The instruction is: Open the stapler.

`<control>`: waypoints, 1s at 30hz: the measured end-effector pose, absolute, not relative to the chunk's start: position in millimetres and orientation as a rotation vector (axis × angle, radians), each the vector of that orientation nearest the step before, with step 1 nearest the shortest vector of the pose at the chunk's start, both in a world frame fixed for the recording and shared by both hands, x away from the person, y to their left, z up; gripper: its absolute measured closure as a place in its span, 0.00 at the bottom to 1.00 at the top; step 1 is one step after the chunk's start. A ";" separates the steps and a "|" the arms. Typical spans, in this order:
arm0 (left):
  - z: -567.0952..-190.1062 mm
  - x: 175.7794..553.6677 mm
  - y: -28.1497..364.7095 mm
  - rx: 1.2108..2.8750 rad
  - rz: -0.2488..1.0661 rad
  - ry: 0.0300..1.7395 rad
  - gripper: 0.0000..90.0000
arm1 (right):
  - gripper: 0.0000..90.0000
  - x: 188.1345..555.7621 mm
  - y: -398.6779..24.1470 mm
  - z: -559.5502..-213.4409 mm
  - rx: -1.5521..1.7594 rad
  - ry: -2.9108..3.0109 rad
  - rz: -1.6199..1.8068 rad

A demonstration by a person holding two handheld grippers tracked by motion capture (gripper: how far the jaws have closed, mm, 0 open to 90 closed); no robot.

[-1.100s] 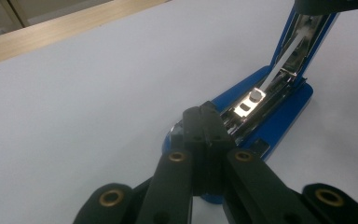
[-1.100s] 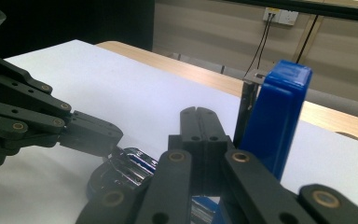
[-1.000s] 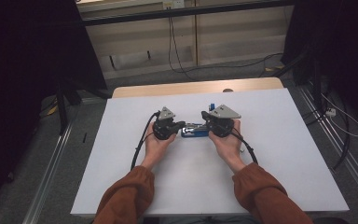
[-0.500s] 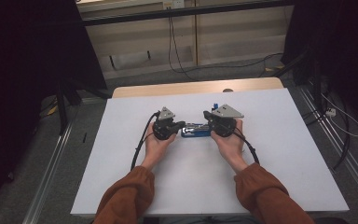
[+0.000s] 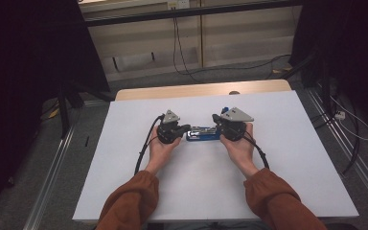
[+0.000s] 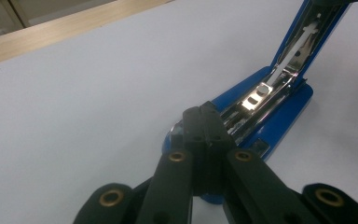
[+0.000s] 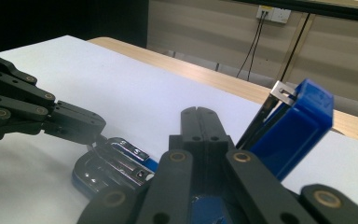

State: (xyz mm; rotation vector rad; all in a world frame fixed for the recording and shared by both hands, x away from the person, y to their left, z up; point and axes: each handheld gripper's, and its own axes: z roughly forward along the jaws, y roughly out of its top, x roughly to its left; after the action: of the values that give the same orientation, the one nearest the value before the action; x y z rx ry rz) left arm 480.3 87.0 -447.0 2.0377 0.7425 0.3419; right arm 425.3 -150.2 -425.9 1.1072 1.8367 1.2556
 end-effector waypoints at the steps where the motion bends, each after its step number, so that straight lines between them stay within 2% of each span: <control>1: -447.1 480.0 86.7 2.035 0.337 0.748 1.00 | 1.00 425.3 -150.6 -425.7 1.113 1.839 1.256; 30: -447.0 480.2 87.1 2.035 0.335 0.752 1.00 | 1.00 421.9 -167.5 -428.0 1.136 1.855 1.210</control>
State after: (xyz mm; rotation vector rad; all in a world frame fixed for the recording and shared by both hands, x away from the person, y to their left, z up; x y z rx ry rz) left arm 480.2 87.1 -447.0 2.0350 0.7523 0.3349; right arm 421.9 -167.5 -428.0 1.1361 1.8548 1.2102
